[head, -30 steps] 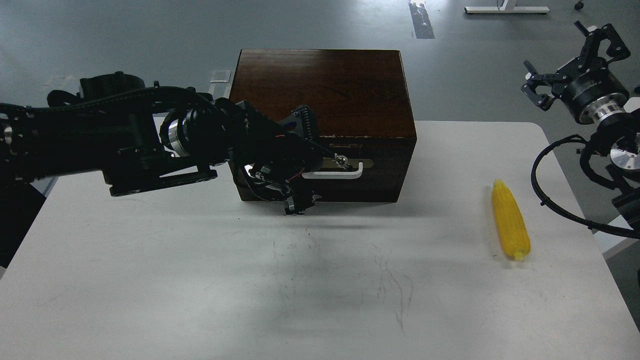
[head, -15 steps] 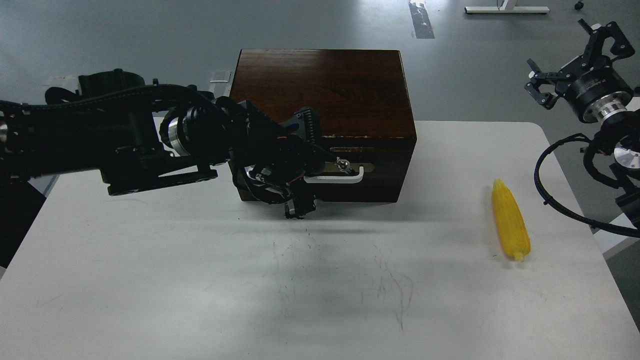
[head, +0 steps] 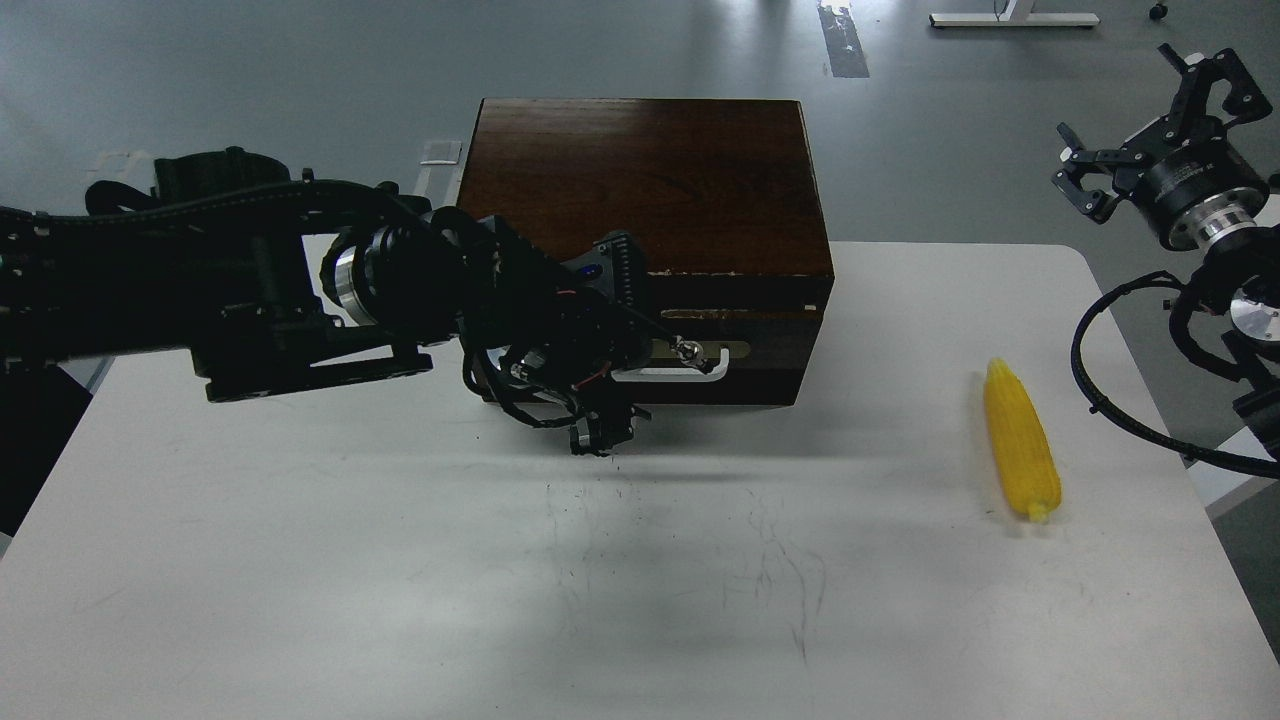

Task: Put corn in drawer with both arms
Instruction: 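Pull the drawer toward the robot with the left gripper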

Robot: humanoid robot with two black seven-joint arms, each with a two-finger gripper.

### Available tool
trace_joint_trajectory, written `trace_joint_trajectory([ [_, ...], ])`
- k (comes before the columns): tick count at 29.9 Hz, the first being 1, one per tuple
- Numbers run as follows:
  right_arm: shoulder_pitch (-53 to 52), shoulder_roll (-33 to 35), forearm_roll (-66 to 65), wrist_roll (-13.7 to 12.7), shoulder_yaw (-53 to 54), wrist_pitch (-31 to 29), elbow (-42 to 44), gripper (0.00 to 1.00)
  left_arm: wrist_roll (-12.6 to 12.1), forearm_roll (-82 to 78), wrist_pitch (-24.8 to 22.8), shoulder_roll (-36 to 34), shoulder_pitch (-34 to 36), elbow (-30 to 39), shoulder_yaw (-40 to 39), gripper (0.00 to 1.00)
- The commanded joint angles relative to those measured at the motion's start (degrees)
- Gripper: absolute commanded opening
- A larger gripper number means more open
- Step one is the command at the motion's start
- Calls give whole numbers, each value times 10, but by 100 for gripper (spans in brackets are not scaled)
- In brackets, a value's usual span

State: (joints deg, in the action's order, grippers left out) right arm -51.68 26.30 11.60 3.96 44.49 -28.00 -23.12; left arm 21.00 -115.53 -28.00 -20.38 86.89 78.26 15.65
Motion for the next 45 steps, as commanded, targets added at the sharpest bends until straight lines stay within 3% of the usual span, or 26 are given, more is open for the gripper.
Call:
trace_joint_trajectory([
  [1,0,0,0,0,0,0,0,100,-1,0,0,2,2,9,0,48],
  [26,1,0,-1,0,-1,0,0,100,-1,1,0,-23,17,97,-3,49],
  [45,1,1,-1,0,-1,0,0,100,-2,1,0,-23,26,118,-7,49],
])
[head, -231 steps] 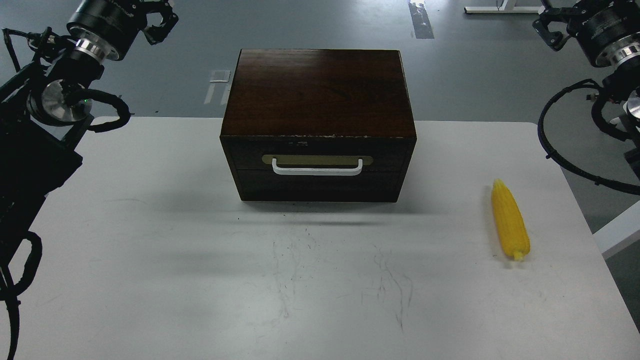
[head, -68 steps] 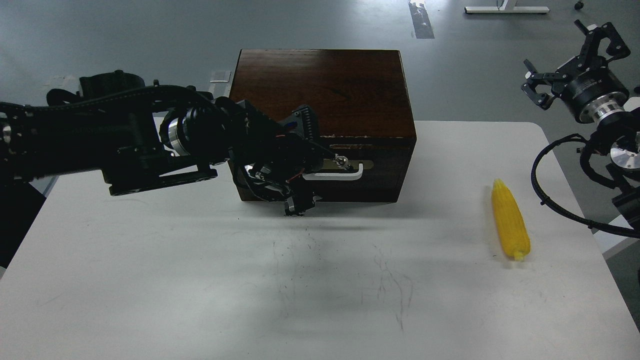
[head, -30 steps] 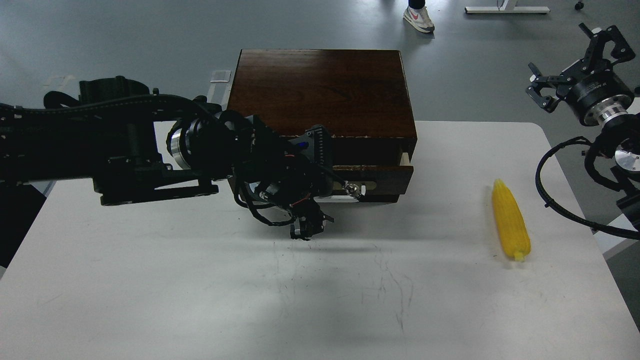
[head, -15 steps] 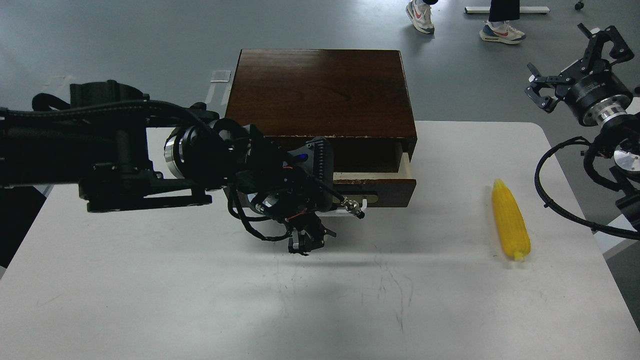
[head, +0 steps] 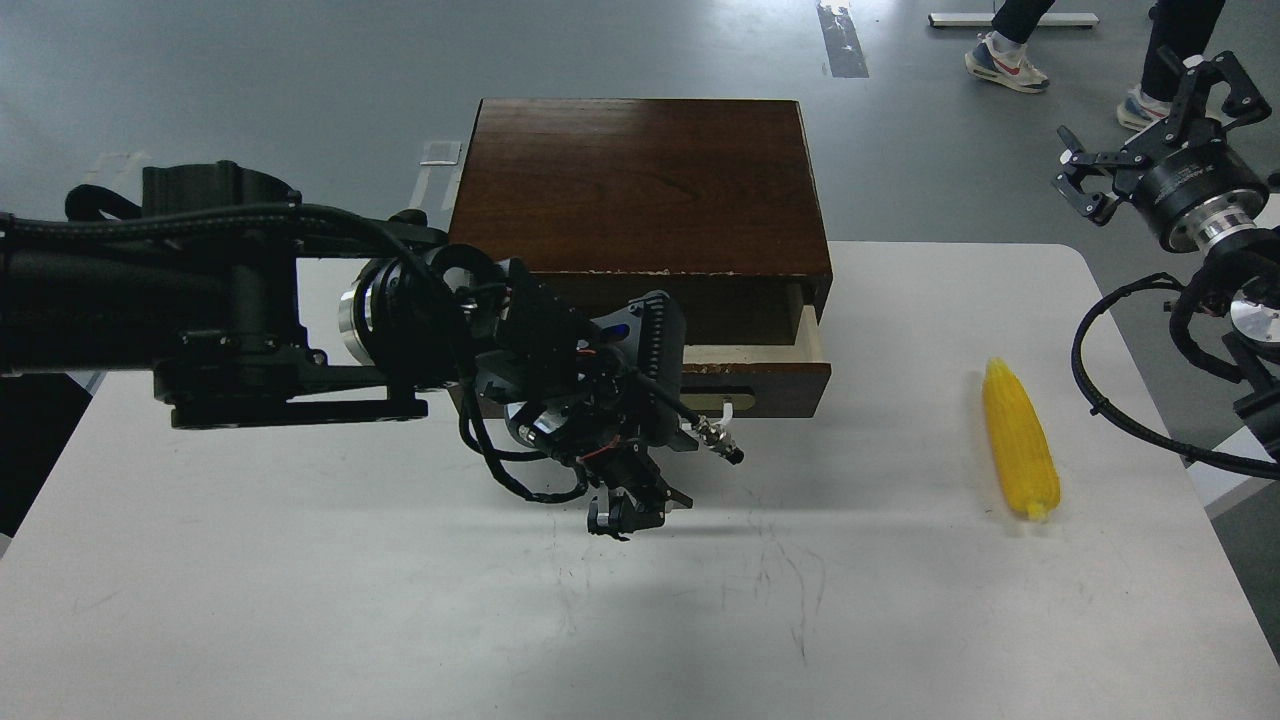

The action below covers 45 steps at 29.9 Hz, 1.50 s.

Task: Put corn in drawer with both arms
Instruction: 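Pull the drawer toward the robot with the left gripper, then release the handle and lift the left gripper away from the box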

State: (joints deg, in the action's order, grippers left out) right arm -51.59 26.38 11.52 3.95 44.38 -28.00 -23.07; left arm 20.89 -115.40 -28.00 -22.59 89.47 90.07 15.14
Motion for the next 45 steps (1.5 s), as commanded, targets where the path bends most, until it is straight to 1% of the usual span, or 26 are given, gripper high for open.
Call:
trace_joint_trajectory([
  [1,0,0,0,0,0,0,0,100,-1,1,0,-1,0,0,-3,49],
  [2,0,1,1,0,0,0,0,100,-1,2,0,-2,1,0,-4,50],
  [4,1,1,0,0,0,0,0,100,-1,6,0,-5,6,1,-18,57],
  [6,2,8,-1,0,-3,0,-3,100,0,45,0,-25,8,6,-76,84],
  [7,1,12,-5,0,-6,0,-3,100,0,66,0,-32,6,8,-94,90],
  [8,1,20,-7,0,-20,0,-7,100,0,120,0,-45,3,11,-126,95],
  [10,-2,26,-7,0,-41,0,-9,100,1,191,0,-56,-2,11,-154,96],
  [11,-8,34,-7,0,-60,0,-12,100,-1,282,0,-68,-10,6,-178,97],
  [12,-10,38,-7,0,-64,0,-13,100,-2,330,0,-72,-14,5,-188,97],
  [14,-23,64,-8,0,-75,0,-26,100,-5,493,0,-95,-19,-15,-214,97],
  [18,-44,101,-29,0,-108,0,-51,100,-5,620,0,-110,-21,-55,-217,97],
  [20,-69,129,-72,0,-146,0,-79,100,-4,690,0,-111,-39,-113,-223,97],
  [22,-81,143,-103,0,-165,0,-99,100,-2,724,0,-110,-54,-150,-236,98],
  [23,-92,157,-134,0,-183,0,-122,100,-2,756,0,-106,-74,-191,-254,98],
  [24,-98,163,-150,0,-191,0,-135,100,-2,770,0,-102,-84,-212,-265,98],
  [26,-111,190,-230,0,-210,0,-191,100,0,815,0,-83,-121,-306,-308,98],
  [27,-113,198,-254,0,-212,0,-208,100,0,830,0,-72,-130,-327,-320,98],
  [28,-118,210,-306,-1,-212,0,-240,100,-1,859,0,-56,-145,-364,-339,98],
  [29,-118,210,-307,-1,-212,0,-240,100,-1,860,0,-55,-145,-365,-339,98],
  [31,-127,226,-420,-8,-213,0,-292,100,-3,940,0,-38,-172,-421,-376,98],
  [32,-127,228,-450,-10,-214,0,-304,100,-3,964,0,-35,-177,-433,-384,98],
  [34,-127,241,-591,-27,-214,0,-362,100,-3,1057,0,-26,-192,-465,-403,98],
  [36,-125,250,-664,-38,-214,0,-394,100,-3,1102,0,-22,-202,-481,-409,98],
  [37,-120,256,-727,-44,-215,0,-424,100,-3,1145,0,-20,-210,-494,-418,98],
  [40,-118,256,-814,-47,-248,0,-457,100,-4,1220,0,-21,-235,-503,-443,98],
  [45,-127,262,-821,-48,-321,0,-458,100,-4,1234,0,-24,-267,-503,-481,98],
])
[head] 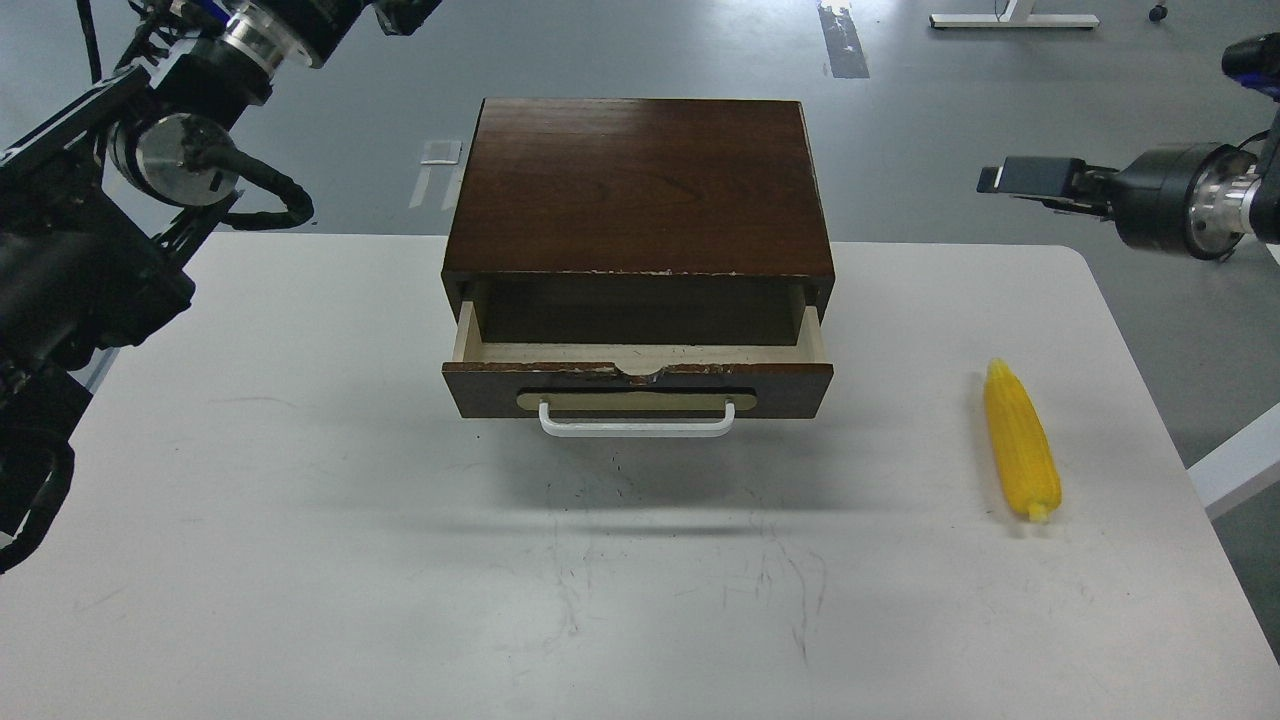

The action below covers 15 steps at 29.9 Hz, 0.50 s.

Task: Put corn in drawer with both arms
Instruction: 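Release the handle and lift the left gripper away from the box, then reach the right gripper down to the yellow corn cob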

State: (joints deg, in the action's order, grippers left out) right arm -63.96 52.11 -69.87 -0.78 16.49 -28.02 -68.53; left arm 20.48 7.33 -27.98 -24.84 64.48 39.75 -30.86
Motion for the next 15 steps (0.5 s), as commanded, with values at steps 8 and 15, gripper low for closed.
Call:
trace_joint_trajectory([
  [8,16,19,-11,-1,-117,0,1,100,1,7,0,1,-29,3,-39,98],
  [15,73,-19,-12,-2,-118,0,48,92,0,7,0,1,-25,3,-43,98],
])
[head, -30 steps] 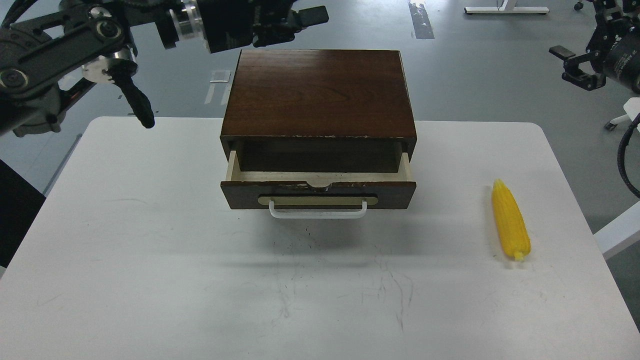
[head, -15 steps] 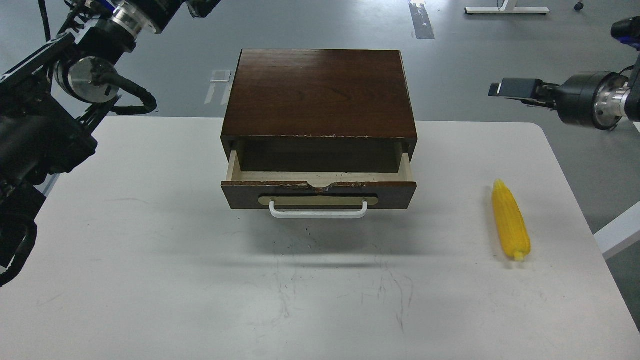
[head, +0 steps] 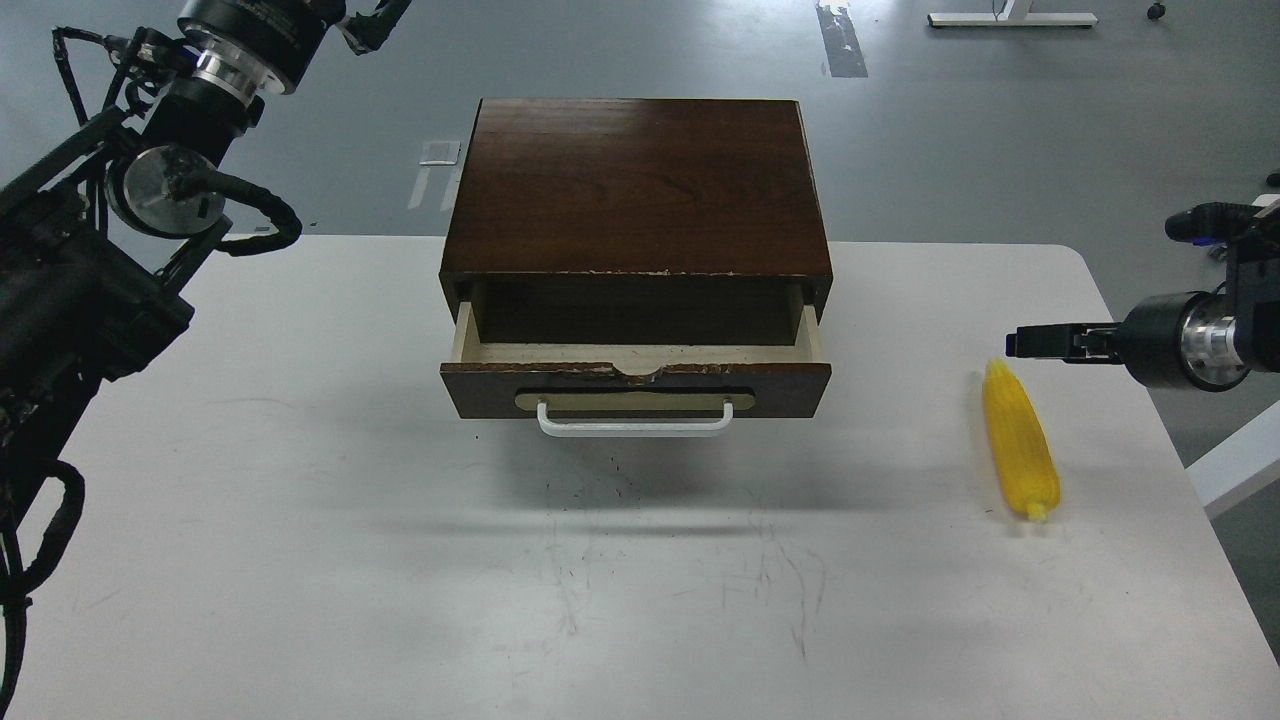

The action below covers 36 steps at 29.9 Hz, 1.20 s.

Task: Put corn in drawer with both arms
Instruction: 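Reach the right gripper down to the yellow corn cob, then grasp the corn cob with the right gripper and lift it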

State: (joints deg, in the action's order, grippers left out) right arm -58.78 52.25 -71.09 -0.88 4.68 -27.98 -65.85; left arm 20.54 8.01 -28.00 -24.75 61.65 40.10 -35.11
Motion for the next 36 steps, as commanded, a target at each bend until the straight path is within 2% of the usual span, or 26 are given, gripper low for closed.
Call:
trace_joint_trajectory([
  [1,24,-25,0,-2,0,0,24,91,-1,0,0,-1,3,0,0,98],
  [7,32,-52,0,-25,0,0,62,86,-1,0,0,-4,1,-1,0,98],
  [9,35,-63,1,-25,0,0,72,84,-1,0,0,-4,1,-1,0,98],
  [14,56,-94,2,-25,1,0,85,70,-2,-3,0,-6,3,2,1,98],
  [21,69,-97,2,-26,0,0,85,65,-5,-5,0,-8,3,2,6,98],
  [22,69,-95,2,-26,0,0,84,53,-7,-5,0,-8,2,2,7,98],
  [23,68,-95,2,-26,0,0,84,37,-8,-6,0,-8,2,2,7,98],
  [24,68,-95,2,-26,0,0,84,33,-10,-5,0,-8,2,2,7,98],
  [27,66,-94,5,-26,1,0,83,29,-12,-6,0,-7,2,2,8,98],
  [29,59,-92,8,-26,8,0,77,17,-12,-7,0,-7,3,3,9,98],
  [31,42,-85,8,-26,10,0,63,9,-12,-7,0,-7,3,3,9,98],
  [36,-49,-42,7,-26,11,0,-12,5,-14,-9,0,-13,3,3,11,98],
])
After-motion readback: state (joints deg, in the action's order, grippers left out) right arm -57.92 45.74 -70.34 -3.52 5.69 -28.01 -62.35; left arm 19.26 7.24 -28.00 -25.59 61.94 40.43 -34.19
